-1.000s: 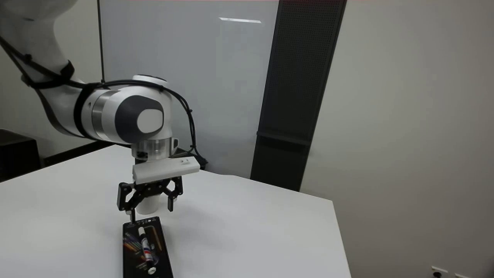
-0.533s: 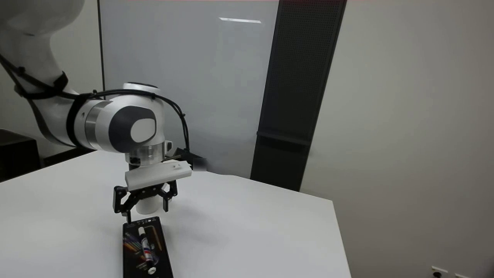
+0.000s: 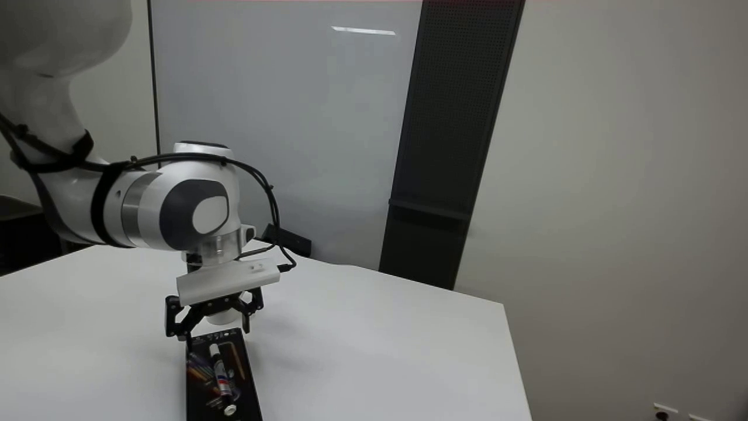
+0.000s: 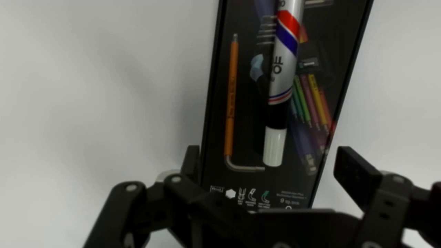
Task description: Pick the marker and put it in the cup
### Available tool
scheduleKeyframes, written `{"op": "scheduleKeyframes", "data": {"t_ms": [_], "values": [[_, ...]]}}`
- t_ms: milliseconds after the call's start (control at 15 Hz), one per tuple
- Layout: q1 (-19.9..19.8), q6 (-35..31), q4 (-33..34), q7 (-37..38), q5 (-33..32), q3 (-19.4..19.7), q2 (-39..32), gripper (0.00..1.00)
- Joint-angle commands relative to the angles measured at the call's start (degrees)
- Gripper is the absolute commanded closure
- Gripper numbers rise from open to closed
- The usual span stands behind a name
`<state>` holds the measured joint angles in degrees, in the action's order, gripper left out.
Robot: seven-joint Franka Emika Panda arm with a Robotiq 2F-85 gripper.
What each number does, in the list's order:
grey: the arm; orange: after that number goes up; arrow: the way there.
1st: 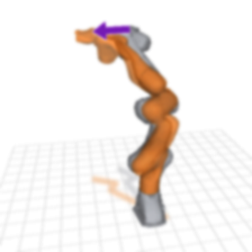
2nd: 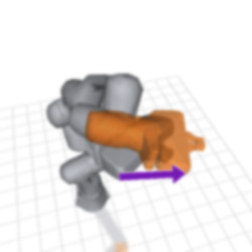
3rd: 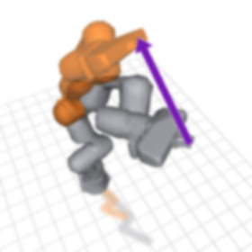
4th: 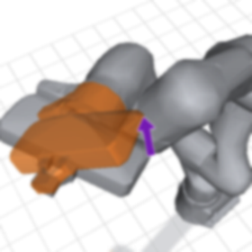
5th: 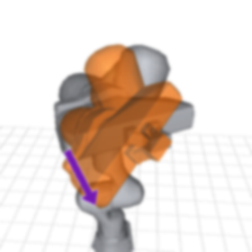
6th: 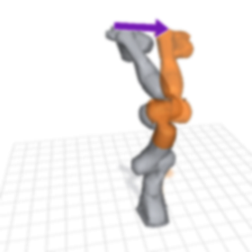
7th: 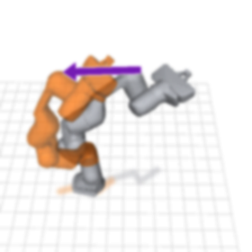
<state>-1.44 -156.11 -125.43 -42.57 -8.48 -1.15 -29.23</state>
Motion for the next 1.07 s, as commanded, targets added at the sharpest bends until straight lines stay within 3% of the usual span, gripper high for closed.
{"op": "scheduleKeyframes", "data": {"t_ms": [0, 267, 333, 467, 1000], "values": [[0.4, -0.8, 0.1, 5.6, -2.8, 0.4, -1.0, 0.0], [-0.4, -0.3, 0.3, 6.8, -3.4, -0.2, -1.8, 0.0], [-0.4, -0.3, 0.4, 6.9, -3.6, -0.1, -2.0, 0.25], [-0.3, -0.1, 0.5, 7.4, -3.8, 0.0, -2.3, 0.32], [-0.3, 0.7, 0.9, 8.8, -4.9, 0.3, -2.4, 0.81]]}}
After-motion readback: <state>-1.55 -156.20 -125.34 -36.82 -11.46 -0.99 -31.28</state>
